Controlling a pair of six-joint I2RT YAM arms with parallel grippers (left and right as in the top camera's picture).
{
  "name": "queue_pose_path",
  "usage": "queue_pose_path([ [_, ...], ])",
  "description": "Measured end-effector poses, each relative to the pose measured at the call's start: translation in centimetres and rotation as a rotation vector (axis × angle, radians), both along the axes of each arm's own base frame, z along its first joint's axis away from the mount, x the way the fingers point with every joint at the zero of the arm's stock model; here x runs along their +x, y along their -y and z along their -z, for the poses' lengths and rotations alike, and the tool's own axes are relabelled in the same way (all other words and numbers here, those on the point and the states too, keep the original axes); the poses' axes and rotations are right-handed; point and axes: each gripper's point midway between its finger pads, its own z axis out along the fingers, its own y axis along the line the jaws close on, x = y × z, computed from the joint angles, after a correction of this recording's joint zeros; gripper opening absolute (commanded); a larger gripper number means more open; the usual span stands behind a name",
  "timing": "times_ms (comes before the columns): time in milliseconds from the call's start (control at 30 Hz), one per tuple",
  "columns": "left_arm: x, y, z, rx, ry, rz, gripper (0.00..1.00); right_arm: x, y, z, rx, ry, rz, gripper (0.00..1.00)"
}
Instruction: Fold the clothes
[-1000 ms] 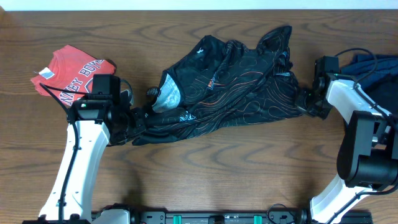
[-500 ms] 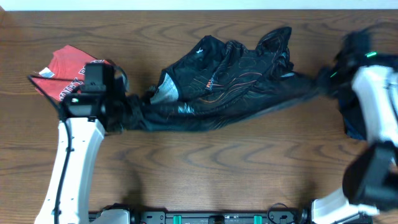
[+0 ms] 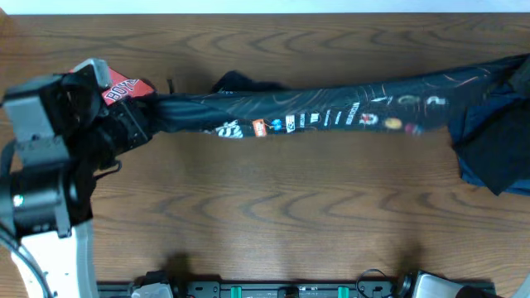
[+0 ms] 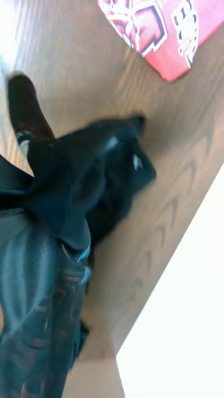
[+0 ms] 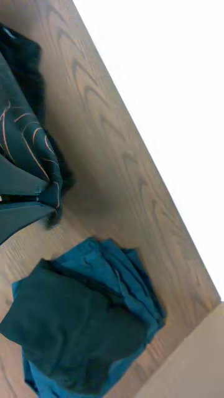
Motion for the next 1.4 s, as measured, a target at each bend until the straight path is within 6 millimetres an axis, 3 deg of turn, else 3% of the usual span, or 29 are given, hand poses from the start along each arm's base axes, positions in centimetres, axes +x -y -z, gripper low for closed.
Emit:
queue_pose_path([
  [367, -1.9, 0.8, -2.0, -0.022, 0.072, 0.026, 0.06, -0.5, 0.5, 0.6, -0.024, -0.038, 0.014, 0.01],
  [667, -3.2, 1.1, -0.2, -0.051, -0.034, 0.028, 0.06, -0.7, 0.9, 0.8, -0.042, -0.052, 0.033, 0.01],
  [867, -3.0, 1.1, 3.3, -0.065, -0.188, 0.044, 0.06, -0.8, 0.9, 1.1, -0.038, -0.067, 0.033, 0.01],
  [1033, -1.3, 0.8, 8.3, -0.093, -0.351, 0.052, 0.06, -0.4, 1.0, 3.1, -0.019, -0.140, 0.030, 0.01],
  [1200, 0.2, 1.2, 15.1, -0.121, -0.550, 0.092, 0.06, 1.0, 1.5, 8.2, 0.025, -0.290, 0.025, 0.01],
  [1400, 1.7, 2.9, 21.4, -0.122, -0.691, 0.161, 0.06, 3.4, 2.3, 17.0, 0.080, -0.479, 0.021, 0.01],
])
